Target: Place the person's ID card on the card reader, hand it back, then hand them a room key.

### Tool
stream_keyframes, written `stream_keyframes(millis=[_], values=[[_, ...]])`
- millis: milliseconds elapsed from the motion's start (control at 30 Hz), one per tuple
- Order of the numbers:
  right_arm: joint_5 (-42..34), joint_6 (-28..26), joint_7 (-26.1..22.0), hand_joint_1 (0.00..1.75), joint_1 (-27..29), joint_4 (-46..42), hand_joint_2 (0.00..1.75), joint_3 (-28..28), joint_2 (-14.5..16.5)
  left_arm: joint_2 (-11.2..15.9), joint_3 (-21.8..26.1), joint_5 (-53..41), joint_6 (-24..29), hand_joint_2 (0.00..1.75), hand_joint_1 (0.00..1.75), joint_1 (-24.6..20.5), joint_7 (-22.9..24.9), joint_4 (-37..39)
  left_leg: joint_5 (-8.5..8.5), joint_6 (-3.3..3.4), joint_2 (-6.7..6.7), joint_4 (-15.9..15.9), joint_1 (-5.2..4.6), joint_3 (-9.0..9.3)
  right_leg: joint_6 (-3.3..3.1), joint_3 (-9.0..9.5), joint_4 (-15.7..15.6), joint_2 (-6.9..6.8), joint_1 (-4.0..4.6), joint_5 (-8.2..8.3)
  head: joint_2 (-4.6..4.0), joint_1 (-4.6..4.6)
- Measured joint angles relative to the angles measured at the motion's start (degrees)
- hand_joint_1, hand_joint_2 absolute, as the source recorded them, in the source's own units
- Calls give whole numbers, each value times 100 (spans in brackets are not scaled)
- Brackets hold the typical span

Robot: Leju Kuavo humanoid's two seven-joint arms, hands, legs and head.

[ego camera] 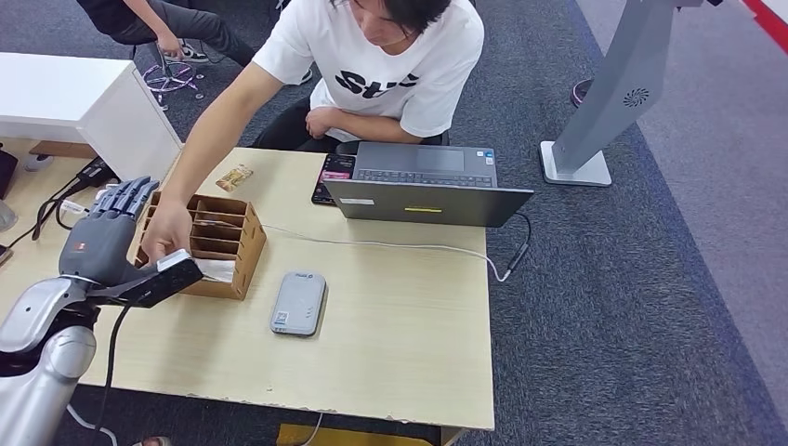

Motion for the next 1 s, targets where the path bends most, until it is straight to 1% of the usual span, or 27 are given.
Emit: stream_keyframes(millis=[300, 1000], values=[[4, 9, -2, 0, 0, 0, 175, 18, -5, -73, 0, -23, 0, 175, 0, -14, 1, 144, 1, 0, 0, 0, 0, 0, 0, 0, 0, 0, 1, 0, 0, 0], [34, 35, -1, 0, 0, 0, 175, 65, -14, -112, -3, -107, -16, 175, 0, -13, -5, 395, 0, 0, 0, 0, 0, 0, 0, 0, 0, 0, 0, 0, 0, 1]])
